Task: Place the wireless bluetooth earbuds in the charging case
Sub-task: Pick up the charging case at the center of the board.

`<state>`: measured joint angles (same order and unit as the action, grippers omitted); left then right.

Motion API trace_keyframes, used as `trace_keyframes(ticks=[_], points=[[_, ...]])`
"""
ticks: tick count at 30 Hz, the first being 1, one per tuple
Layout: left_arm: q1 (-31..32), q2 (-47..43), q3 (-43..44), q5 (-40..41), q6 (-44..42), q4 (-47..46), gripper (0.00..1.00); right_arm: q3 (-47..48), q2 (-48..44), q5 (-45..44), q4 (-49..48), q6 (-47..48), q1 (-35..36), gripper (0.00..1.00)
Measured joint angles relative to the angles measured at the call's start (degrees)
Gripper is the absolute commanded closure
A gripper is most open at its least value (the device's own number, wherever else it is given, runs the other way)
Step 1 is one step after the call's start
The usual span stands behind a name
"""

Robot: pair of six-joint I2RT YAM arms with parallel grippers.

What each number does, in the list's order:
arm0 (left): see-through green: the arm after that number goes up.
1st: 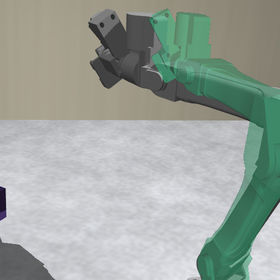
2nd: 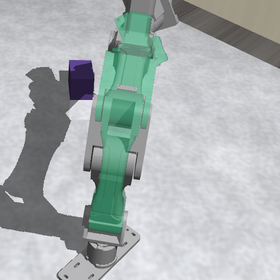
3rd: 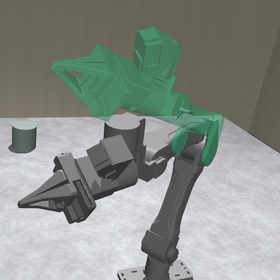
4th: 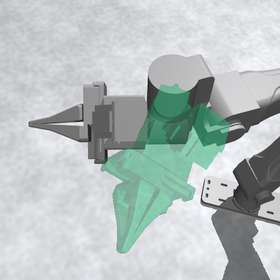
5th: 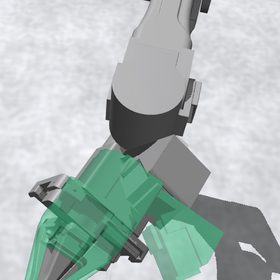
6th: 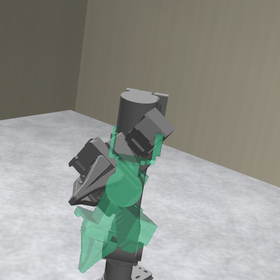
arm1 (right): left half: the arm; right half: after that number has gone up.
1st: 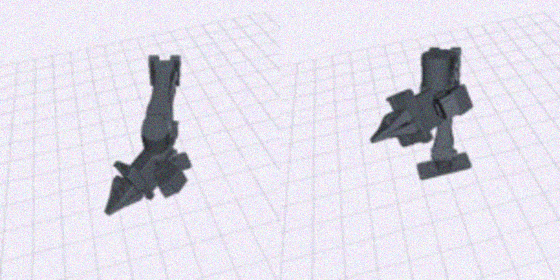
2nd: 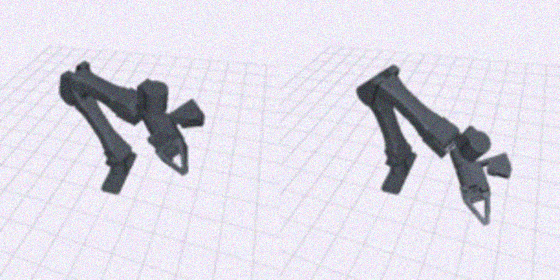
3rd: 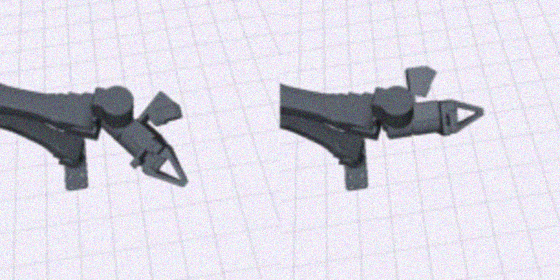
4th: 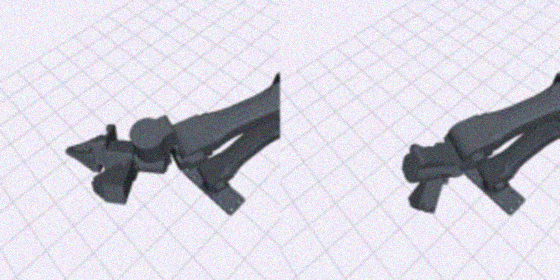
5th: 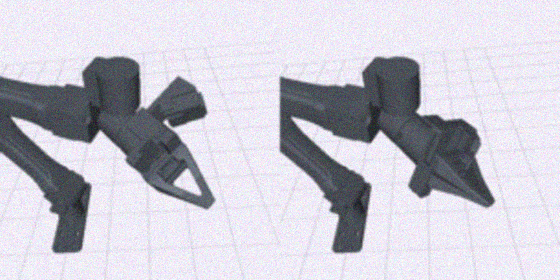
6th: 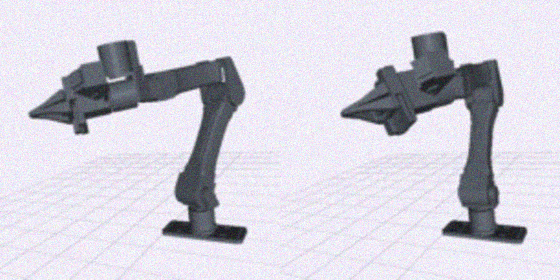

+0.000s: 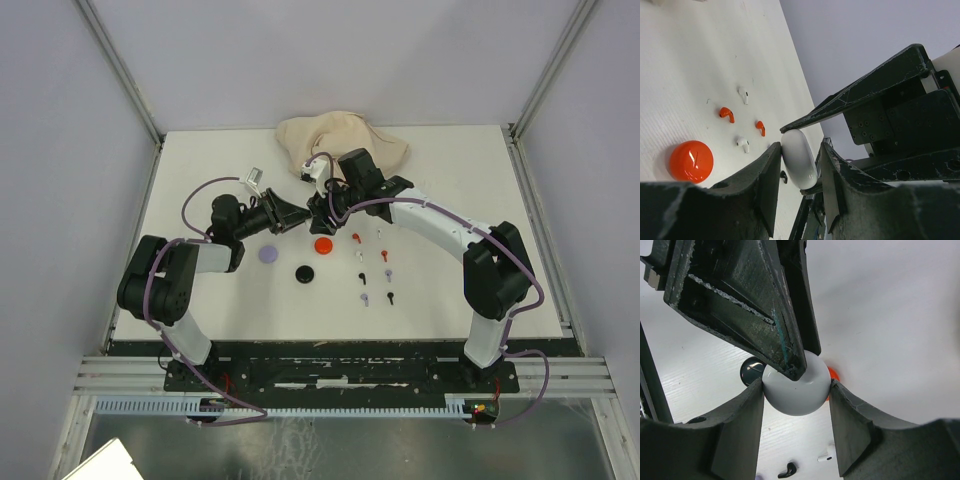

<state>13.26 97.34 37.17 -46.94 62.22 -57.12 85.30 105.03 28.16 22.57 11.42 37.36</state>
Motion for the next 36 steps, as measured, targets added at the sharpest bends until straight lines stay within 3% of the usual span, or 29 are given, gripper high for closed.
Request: trace_keyframes(ticks=[14, 36], points=[[0.00, 0.02, -0.07, 0.04, 0.02, -0.02, 0.62, 0.00, 0.00, 0.04, 0.00, -0.02, 0.00, 0.98], [0.57, 0.24, -0.07, 0.07, 0.02, -0.04, 0.58, 0.00, 0.00, 0.04, 0.70, -0.02, -0.02, 0.98]])
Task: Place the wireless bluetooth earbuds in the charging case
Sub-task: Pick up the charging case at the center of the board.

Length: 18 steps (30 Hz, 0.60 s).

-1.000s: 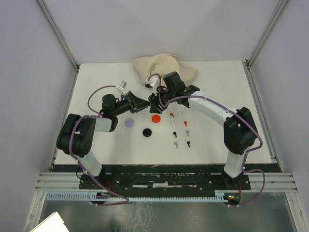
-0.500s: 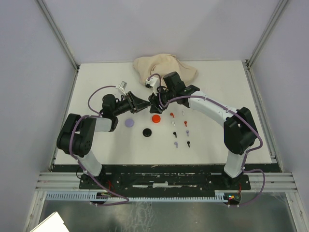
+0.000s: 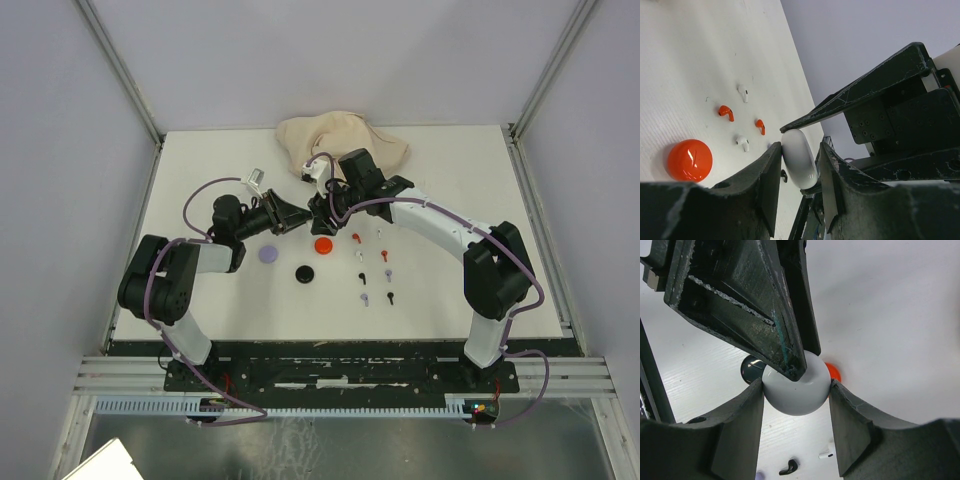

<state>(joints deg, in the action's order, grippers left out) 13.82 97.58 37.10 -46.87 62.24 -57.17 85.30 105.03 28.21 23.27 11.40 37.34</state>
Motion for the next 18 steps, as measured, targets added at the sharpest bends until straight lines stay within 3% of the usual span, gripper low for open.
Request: trace_keyframes(ticks=[14, 18], points=[[0.28, 0.31, 0.00, 0.20, -0.02, 0.07, 0.66, 0.00, -0.02, 0.02, 0.59, 0.00, 0.00, 0.98], [0.46, 0.31, 0.00, 0.20, -0.02, 0.13, 0.79, 0.00, -0.04, 0.04, 0.92, 0.00, 0.00, 0.98]])
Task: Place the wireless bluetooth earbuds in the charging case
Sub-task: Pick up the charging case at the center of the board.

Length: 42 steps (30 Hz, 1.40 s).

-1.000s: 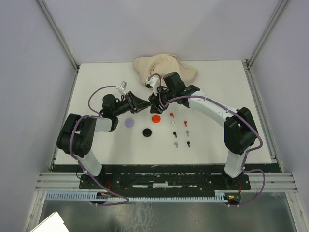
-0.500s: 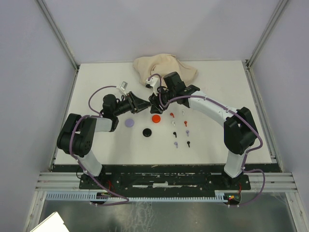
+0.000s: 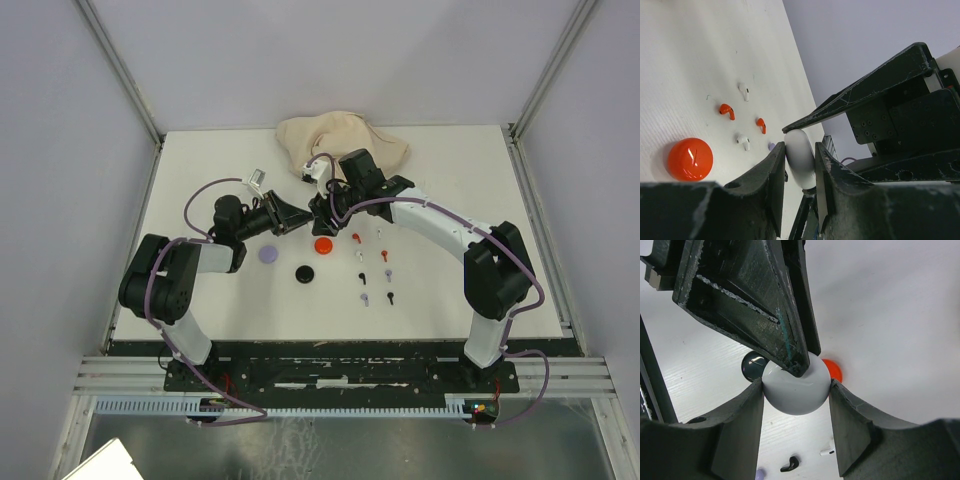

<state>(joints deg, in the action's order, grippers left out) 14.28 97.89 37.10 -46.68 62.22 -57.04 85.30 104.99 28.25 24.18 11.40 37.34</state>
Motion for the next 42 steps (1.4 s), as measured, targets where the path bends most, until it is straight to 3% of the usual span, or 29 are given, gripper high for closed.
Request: trace_keyframes(ticks=[4, 9, 15, 21, 26, 30, 38, 40, 41, 42], points=[[0.04, 0.00, 0.00, 0.00, 0.00, 0.09, 0.93, 0.00, -0.02, -0.02, 0.13, 0.00, 0.00, 0.96], [0.11, 0.00, 0.00, 0.02, 0.00, 0.39, 0.96, 0.00, -0.02, -0.09, 0.35, 0.00, -0.02, 0.97], [0.11, 0.00, 0.00, 0.02, 0.00, 0.57, 0.65, 0.00, -0.04, -0.15, 0.39, 0.02, -0.02, 0.98], [0.20, 0.00, 0.00, -0.04, -0.02, 0.70, 0.58, 0.00, -0.04, -0.20, 0.44, 0.00, -0.02, 0.98], [0.50, 0.00, 0.00, -0.26, -0.02, 0.70, 0.58, 0.00, -0.04, -0.20, 0.52, -0.02, -0.02, 0.98], [0.59, 0.00, 0.00, -0.31, -0.04, 0.76, 0.65, 0.00, -0.04, -0.17, 0.52, -0.02, -0.02, 0.98], [0.59, 0.00, 0.00, -0.15, -0.04, 1.20, 0.96, 0.00, -0.04, -0.39, 0.70, 0.04, -0.11, 0.96], [0.59, 0.00, 0.00, -0.15, -0.04, 1.20, 0.97, 0.00, -0.04, -0.44, 0.70, 0.04, -0.13, 0.81], [0.59, 0.00, 0.00, -0.13, -0.04, 1.20, 0.97, 0.00, -0.04, -0.46, 0.70, 0.04, -0.13, 0.66], [0.59, 0.00, 0.00, -0.09, -0.04, 1.20, 0.97, 0.00, -0.04, -0.50, 0.70, 0.04, -0.13, 0.40]])
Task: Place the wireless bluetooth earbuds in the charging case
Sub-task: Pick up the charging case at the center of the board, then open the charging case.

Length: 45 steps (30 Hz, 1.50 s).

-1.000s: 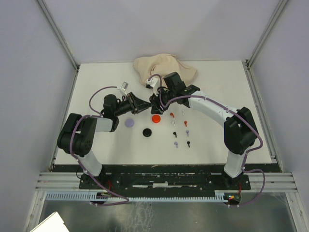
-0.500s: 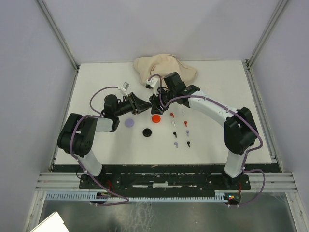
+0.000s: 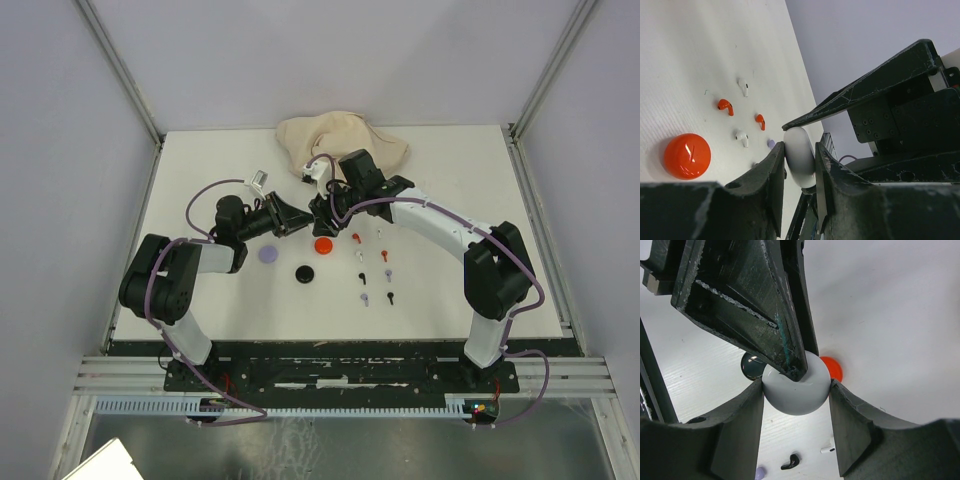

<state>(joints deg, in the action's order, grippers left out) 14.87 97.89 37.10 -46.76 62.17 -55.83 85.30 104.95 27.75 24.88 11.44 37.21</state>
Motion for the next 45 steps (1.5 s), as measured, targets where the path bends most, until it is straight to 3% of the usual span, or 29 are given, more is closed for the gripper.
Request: trace_keyframes(ticks=[1, 4, 7, 15, 21, 34, 45], points=[[0.00, 0.00, 0.00, 0.04, 0.00, 0.02, 0.97, 0.00, -0.02, 0.00, 0.00, -0.02, -0.07, 0.30], [0.13, 0.00, 0.00, -0.04, 0.00, -0.11, 0.97, 0.00, -0.37, -0.46, -0.35, -1.11, -0.33, 0.12], [0.74, 0.00, 0.02, 0.02, 0.00, -0.26, 0.97, -0.52, -2.56, -2.36, -1.81, -3.61, -1.40, 0.00], [1.01, 0.00, 0.02, 3.65, 2.34, -4.37, 0.97, -1.40, -13.42, -15.52, -6.19, -13.79, -5.99, 0.00], [1.03, 0.00, -0.26, 10.21, 7.17, -11.06, 0.97, -1.68, -14.14, -22.88, -6.14, -18.36, -5.92, 0.01], [3.17, -4.98, -4.55, 23.85, 8.09, -7.15, 0.97, -4.04, -14.12, -23.21, -5.55, -22.23, -5.75, 0.00], [5.14, -5.81, -5.38, 26.60, 8.09, -5.73, 0.97, -4.46, -12.02, -20.65, -5.62, -23.65, -2.84, 0.00]])
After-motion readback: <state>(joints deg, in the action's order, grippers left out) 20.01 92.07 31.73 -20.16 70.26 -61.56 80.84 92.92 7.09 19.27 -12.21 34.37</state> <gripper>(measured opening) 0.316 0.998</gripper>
